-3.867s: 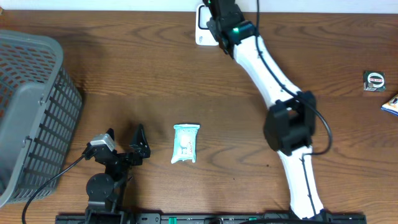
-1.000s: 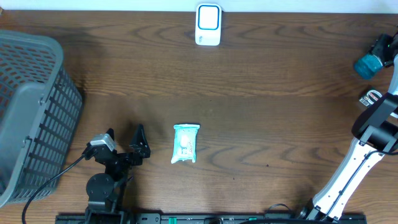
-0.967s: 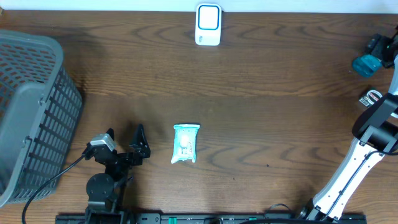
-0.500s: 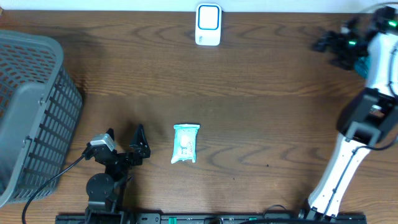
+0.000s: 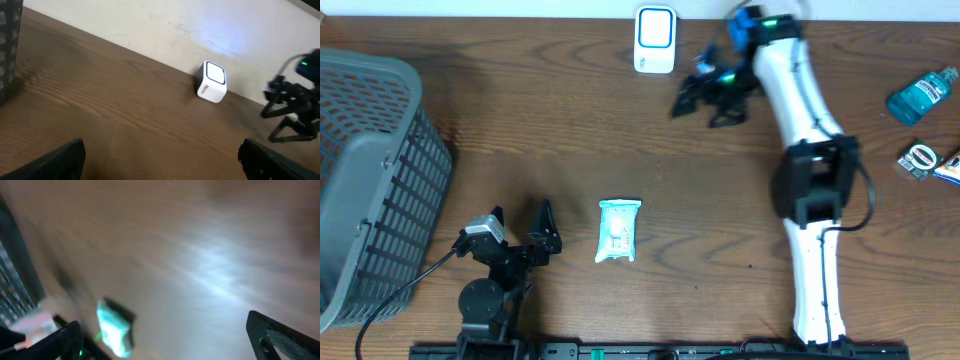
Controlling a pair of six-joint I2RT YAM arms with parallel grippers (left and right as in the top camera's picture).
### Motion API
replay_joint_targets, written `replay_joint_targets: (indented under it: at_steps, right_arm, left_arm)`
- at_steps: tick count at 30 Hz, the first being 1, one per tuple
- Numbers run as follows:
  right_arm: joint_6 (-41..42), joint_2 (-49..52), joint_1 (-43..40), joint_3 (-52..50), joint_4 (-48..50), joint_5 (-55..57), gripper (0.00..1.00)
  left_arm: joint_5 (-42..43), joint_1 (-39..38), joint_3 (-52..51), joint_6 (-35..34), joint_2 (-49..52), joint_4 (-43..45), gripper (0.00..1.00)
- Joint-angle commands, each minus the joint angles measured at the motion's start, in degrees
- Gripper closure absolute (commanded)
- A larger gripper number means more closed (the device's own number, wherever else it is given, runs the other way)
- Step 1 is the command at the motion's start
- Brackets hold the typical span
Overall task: Scan the item barcode
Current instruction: 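Reach the right gripper to the mint-green wipes pack and grasp it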
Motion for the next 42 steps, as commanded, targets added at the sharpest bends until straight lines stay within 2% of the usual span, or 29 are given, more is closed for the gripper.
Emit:
replay_joint_targets:
  at_steps: [1,8,11,19,24,32,35,39,42]
  right_arm:
    - [4.81,-2.47,6.54,-0.11,-1.27,3.96,0.01]
    - [18.73,-2.45,19.98,-0.13,-3.43,21.94,0.01]
    - [23.58,-2.43,26.14,-0.24,-3.08,25.83,0.01]
    - [29.59,-2.27,33.48,-5.27,-1.97,28.33,0.01]
    - [30.91,-2.27,36.96,-12.02,-1.38,29.73,0.01]
    - [31.98,-2.27,38.16,-21.92,-0.09,34.73,0.16]
    - [29.86,-2.27,37.16,-22.38,-0.13,41.97,0.29]
    - [27.10,-2.36,34.49,-21.90,0.68,54.86,0.30]
    - [21.46,-2.38,31.50,-21.44,2.95,57.33,0.30]
  left_arm:
    - [-0.70,0.20,-1.03,0.09,-0.20,-1.92,0.02]
    - [-0.70,0.20,-1.03,0.09,-0.20,-1.92,0.03]
    - [-0.70,0.20,-1.03,0.09,-0.20,-1.92,0.02]
    - [-0.70,0.20,-1.03,0.09,-0.20,-1.92,0.02]
    - [-0.70,0.20,-1.03,0.07,-0.20,-1.92,0.02]
    - [-0.70,0.20,-1.03,0.09,-0.20,-1.92,0.02]
    - [-0.70,0.20,-1.03,0.07,-0.20,-1.92,0.02]
    - [-0.70,0.20,-1.03,0.09,-0.20,-1.92,0.02]
    - [-0.70,0.20,-1.03,0.09,-0.20,-1.92,0.02]
